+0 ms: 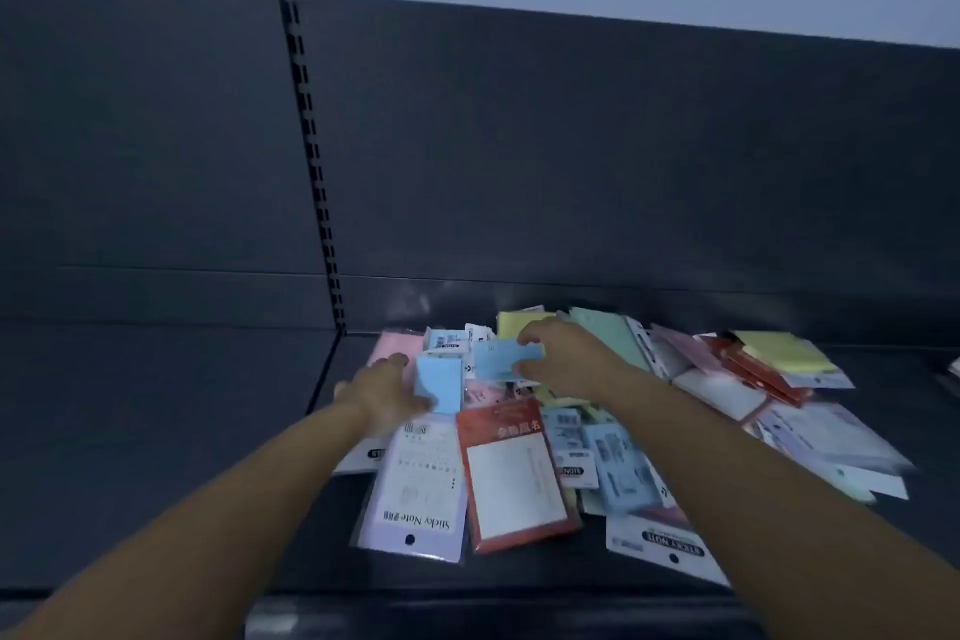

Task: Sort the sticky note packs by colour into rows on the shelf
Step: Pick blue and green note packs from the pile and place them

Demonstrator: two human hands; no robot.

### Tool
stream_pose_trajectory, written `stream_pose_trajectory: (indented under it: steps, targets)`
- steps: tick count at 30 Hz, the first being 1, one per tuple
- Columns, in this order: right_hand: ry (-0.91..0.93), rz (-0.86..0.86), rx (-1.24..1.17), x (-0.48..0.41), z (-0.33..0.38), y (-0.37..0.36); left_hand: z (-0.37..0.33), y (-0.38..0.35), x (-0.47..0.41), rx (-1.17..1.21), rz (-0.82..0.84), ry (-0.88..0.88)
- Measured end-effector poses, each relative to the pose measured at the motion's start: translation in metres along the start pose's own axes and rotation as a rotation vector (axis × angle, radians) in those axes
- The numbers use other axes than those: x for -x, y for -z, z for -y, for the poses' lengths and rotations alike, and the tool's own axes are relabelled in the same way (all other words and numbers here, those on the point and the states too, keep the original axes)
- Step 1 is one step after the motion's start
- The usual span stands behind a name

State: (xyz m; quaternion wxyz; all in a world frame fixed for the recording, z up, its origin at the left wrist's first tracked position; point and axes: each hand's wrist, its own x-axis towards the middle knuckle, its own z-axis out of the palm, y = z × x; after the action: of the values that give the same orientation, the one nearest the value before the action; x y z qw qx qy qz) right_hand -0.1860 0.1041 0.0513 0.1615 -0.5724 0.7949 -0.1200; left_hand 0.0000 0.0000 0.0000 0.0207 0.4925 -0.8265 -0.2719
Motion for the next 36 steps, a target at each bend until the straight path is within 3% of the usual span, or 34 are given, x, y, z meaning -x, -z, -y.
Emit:
stream_pose_trajectory:
  steps: [5, 9, 14, 18, 22, 28, 32, 36]
  targets:
    - [0.010, 0.106, 0.240, -0.034, -0.008, -0.016, -0.012, -0.020, -0.014, 0.112, -0.167, 0.039]
    - [-0.001, 0.000, 0.313, -0.050, -0.008, -0.018, -0.012, -0.022, -0.016, 0.474, -0.205, 0.135]
    - [0.038, -0.057, 0.063, -0.049, 0.012, -0.006, -0.013, -0.003, -0.005, 0.825, -0.310, 0.013]
    - [0.092, -0.032, -0.339, -0.055, 0.054, -0.001, -0.001, 0.034, 0.012, 1.086, -0.401, -0.011]
    - [0.087, 0.032, -0.628, -0.056, 0.120, -0.012, 0.038, 0.079, 0.045, 1.126, -0.497, 0.035]
    - [0.403, 0.159, -0.619, -0.033, 0.247, -0.043, 0.124, 0.147, 0.121, 1.075, -0.622, 0.172]
    - [0.722, 0.214, -0.219, -0.020, 0.348, -0.079, 0.193, 0.183, 0.180, 1.223, -0.701, 0.239]
    - [0.960, 0.324, -0.145, 0.003, 0.449, -0.123, 0.274, 0.198, 0.234, 0.947, -0.774, 0.282]
